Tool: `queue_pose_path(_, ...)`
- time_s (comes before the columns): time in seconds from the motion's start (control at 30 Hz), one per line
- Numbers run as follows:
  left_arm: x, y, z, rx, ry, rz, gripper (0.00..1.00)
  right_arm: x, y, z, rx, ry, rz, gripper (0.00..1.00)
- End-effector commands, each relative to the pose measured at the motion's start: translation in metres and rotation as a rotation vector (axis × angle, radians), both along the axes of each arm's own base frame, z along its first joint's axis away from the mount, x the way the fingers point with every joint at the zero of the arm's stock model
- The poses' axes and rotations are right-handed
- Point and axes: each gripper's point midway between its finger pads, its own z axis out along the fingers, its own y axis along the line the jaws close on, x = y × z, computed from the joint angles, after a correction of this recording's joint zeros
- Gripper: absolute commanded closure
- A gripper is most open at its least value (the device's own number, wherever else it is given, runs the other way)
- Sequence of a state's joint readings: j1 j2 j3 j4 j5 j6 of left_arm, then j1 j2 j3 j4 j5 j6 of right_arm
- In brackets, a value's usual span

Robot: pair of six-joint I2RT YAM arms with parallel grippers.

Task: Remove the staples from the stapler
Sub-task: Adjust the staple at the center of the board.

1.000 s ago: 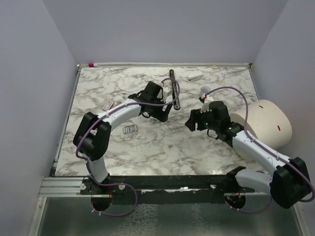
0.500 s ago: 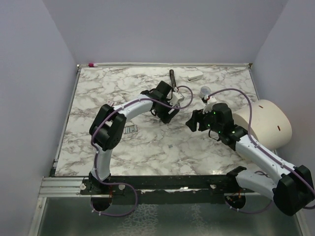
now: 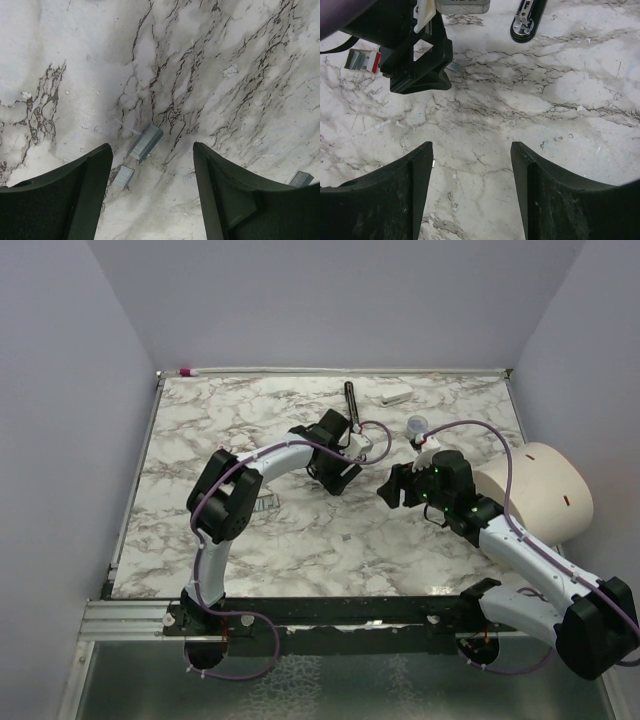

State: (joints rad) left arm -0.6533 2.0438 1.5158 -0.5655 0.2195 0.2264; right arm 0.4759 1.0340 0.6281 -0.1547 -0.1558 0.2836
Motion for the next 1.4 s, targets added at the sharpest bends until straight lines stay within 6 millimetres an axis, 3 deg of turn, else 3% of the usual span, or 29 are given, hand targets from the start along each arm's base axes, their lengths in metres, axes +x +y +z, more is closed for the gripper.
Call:
queue_pose_path(0.0,-0.005,-0.001,-0.01,0.016,0.031,0.001,0.32,0.001,0.003,0.003,0.023,-0.022,0.018,0.36)
queue_pose_path(0.13,-0.01,-0.003,-0.012,0.014,0.052,0.006,0.35,0.001,0.004,0.004,0.024,-0.024,0.018,0.36)
queue_pose_path(0.3,-0.017,-0.001,-0.011,0.009,0.074,0.03,0.48,0.002,0.004,0.004,0.025,-0.026,0.021,0.36)
queue_pose_path(0.47,-0.024,0.003,-0.008,0.008,0.086,0.077,0.53,0.002,0.005,0.003,0.024,-0.025,0.024,0.36)
queue_pose_path(0.93,-0.042,-0.011,-0.001,-0.072,0.16,0.212,0.59,-0.002,0.011,-0.005,0.047,0.012,0.043,0.36)
queue_pose_path(1.13,-0.052,-0.03,0.014,-0.232,0.201,0.24,0.51,-0.001,0.012,-0.01,0.05,0.047,0.033,0.36)
queue_pose_path(1.27,-0.044,-0.011,0.032,-0.248,0.141,0.303,0.51,-0.002,0.011,-0.019,0.031,0.104,0.016,0.36)
queue_pose_path(1.37,-0.035,0.02,0.053,-0.292,0.1,0.387,0.49,-0.001,0.014,-0.028,0.011,0.144,0.042,0.35)
